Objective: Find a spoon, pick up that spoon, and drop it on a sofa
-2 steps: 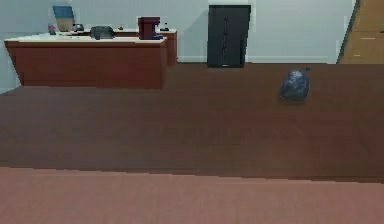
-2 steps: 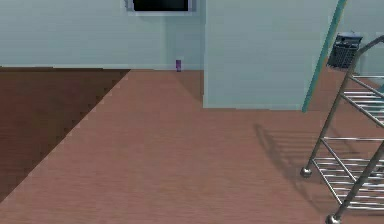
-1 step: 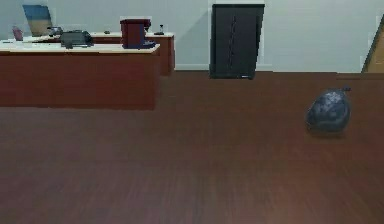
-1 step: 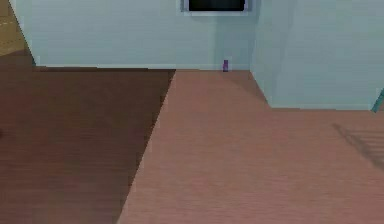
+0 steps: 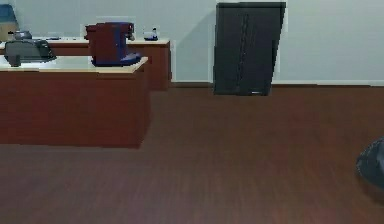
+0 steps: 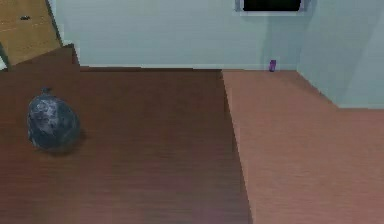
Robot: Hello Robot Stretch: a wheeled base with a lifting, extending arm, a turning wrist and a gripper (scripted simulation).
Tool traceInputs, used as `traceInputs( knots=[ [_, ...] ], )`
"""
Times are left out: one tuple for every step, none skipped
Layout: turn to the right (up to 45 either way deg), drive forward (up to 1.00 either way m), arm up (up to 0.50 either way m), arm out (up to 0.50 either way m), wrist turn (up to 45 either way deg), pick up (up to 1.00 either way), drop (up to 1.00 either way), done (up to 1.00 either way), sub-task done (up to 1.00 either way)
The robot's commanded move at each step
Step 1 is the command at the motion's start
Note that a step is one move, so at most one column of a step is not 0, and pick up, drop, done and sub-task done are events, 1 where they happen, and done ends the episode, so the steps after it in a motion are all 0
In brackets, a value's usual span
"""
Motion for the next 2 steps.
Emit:
traceInputs(
  knots=[
    [0.0, 1.00, 0.00, 0.00, 0.0, 0.00, 0.00, 0.00, 0.00],
    [0.0, 1.00, 0.00, 0.00, 0.0, 0.00, 0.00, 0.00, 0.00]
  ],
)
